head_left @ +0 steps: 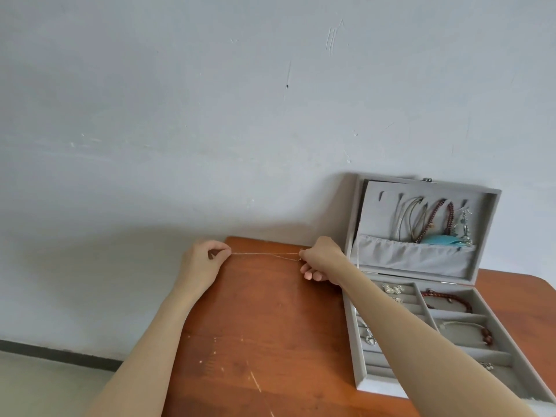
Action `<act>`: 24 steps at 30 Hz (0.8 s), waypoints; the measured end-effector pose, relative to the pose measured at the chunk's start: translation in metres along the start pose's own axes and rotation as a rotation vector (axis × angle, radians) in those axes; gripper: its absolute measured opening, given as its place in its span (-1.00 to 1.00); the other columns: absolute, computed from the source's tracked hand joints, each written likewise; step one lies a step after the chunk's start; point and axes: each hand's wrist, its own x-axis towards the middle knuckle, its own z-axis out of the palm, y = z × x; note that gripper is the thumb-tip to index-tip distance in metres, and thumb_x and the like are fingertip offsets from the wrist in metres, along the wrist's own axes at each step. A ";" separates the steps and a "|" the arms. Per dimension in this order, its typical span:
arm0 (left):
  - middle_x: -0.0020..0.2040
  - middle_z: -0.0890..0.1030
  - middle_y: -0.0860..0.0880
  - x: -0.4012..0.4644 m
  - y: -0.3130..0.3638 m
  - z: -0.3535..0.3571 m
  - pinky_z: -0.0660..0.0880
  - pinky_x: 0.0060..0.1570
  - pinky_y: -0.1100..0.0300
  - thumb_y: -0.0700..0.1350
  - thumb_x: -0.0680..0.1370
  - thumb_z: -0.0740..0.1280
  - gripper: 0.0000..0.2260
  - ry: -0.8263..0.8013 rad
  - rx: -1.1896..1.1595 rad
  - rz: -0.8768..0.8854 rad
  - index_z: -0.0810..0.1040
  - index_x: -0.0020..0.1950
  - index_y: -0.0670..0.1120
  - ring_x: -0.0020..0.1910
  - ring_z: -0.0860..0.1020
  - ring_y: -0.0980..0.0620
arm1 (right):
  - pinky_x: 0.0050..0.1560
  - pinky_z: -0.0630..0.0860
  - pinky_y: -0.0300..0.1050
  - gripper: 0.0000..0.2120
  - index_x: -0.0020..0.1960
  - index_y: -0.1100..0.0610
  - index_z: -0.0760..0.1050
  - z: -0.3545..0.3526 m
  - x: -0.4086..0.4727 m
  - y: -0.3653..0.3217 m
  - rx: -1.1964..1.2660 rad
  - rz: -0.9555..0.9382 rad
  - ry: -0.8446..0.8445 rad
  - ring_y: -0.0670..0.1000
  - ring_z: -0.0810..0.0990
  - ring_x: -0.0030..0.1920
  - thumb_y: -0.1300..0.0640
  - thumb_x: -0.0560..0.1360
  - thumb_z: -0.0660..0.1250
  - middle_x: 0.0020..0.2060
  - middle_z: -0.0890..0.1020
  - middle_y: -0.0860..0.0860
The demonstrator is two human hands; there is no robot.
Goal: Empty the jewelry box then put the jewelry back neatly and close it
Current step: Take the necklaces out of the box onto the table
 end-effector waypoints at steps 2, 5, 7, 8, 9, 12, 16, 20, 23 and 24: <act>-0.06 0.57 -0.02 -0.001 -0.003 0.000 0.29 -0.11 0.31 -0.16 0.49 0.36 -0.94 0.016 -0.006 0.001 0.63 -0.10 -0.03 -0.22 0.43 0.19 | -0.52 0.32 -0.21 -0.73 -0.32 0.28 0.40 0.002 0.000 0.001 -0.015 -0.002 0.027 -0.01 0.35 -0.60 0.30 0.54 0.11 -0.47 0.53 0.13; -0.06 0.58 -0.05 -0.003 -0.007 0.000 0.31 -0.09 0.28 -0.15 0.49 0.36 -0.94 0.034 -0.029 0.006 0.61 -0.11 -0.02 -0.18 0.46 0.11 | -0.49 0.51 -0.24 -0.77 -0.27 0.30 0.46 0.007 -0.004 0.005 -0.022 -0.072 0.123 -0.03 0.49 -0.61 0.30 0.53 0.14 -0.46 0.55 0.13; -0.06 0.58 -0.05 -0.003 -0.007 0.000 0.31 -0.08 0.27 -0.16 0.49 0.36 -0.95 0.040 0.000 0.017 0.61 -0.09 -0.03 -0.15 0.48 0.07 | -0.19 0.61 -0.08 -0.82 -0.07 0.34 0.49 0.011 -0.012 0.009 -0.171 -0.195 0.252 0.10 0.64 -0.32 0.28 0.54 0.15 -0.31 0.62 0.20; -0.05 0.57 -0.05 -0.003 -0.007 0.000 0.32 -0.07 0.26 -0.16 0.49 0.36 -0.94 0.050 0.042 0.032 0.61 -0.08 -0.05 -0.14 0.48 0.04 | -0.07 0.58 -0.04 -0.82 0.02 0.33 0.47 0.013 -0.016 0.011 -0.288 -0.265 0.319 0.17 0.64 -0.14 0.26 0.55 0.14 -0.17 0.62 0.22; -0.06 0.54 -0.05 -0.002 -0.006 0.000 0.33 -0.08 0.23 -0.17 0.49 0.36 -0.93 0.072 0.107 0.061 0.62 -0.07 -0.07 -0.12 0.49 0.00 | 0.01 0.53 -0.04 -0.80 0.08 0.31 0.46 0.015 -0.022 0.013 -0.388 -0.348 0.370 0.20 0.60 -0.01 0.25 0.56 0.13 -0.03 0.59 0.22; -0.08 0.52 -0.09 -0.003 0.001 0.001 0.39 -0.08 0.08 -0.23 0.50 0.33 -0.89 0.131 0.310 0.177 0.64 -0.05 -0.13 -0.05 0.50 -0.12 | 0.18 0.39 -0.03 -0.75 0.16 0.26 0.45 0.021 -0.032 0.021 -0.547 -0.546 0.369 0.17 0.46 0.17 0.19 0.58 0.10 0.15 0.46 0.18; -0.01 0.59 -0.07 -0.015 0.013 0.009 0.46 -0.02 0.03 -0.14 0.52 0.30 -0.84 0.051 0.460 0.312 0.65 0.01 -0.12 0.01 0.55 -0.13 | 0.46 0.03 -0.01 -0.52 0.41 0.29 0.18 0.028 -0.032 0.035 -0.779 -0.511 0.173 0.13 0.15 0.45 0.00 0.63 -0.03 0.43 0.22 0.19; 0.38 0.40 -0.02 -0.018 0.019 0.018 0.28 0.31 0.06 0.07 0.60 0.11 -0.61 -0.137 0.580 0.259 0.42 0.35 -0.07 0.36 0.35 -0.04 | 0.49 -0.15 0.00 -0.35 0.50 0.30 -0.11 0.030 -0.027 0.037 -0.799 -0.417 0.111 0.09 -0.10 0.52 -0.15 0.61 -0.13 0.51 -0.06 0.18; 0.53 0.05 0.05 -0.014 0.017 0.019 -0.04 0.47 0.03 0.14 0.61 -0.07 -0.51 -0.303 0.606 0.175 0.11 0.51 -0.01 0.51 -0.03 0.08 | 0.48 -0.20 0.02 -0.31 0.50 0.29 -0.15 0.031 -0.022 0.035 -0.781 -0.374 0.126 0.09 -0.14 0.52 -0.19 0.59 -0.16 0.51 -0.10 0.16; 0.54 -0.02 0.08 -0.013 0.016 0.019 -0.09 0.48 0.00 0.15 0.61 -0.11 -0.51 -0.338 0.615 0.151 0.04 0.52 0.02 0.51 -0.10 0.10 | 0.48 -0.22 0.03 -0.31 0.50 0.29 -0.15 0.031 -0.021 0.034 -0.782 -0.371 0.133 0.08 -0.15 0.52 -0.19 0.59 -0.17 0.52 -0.10 0.16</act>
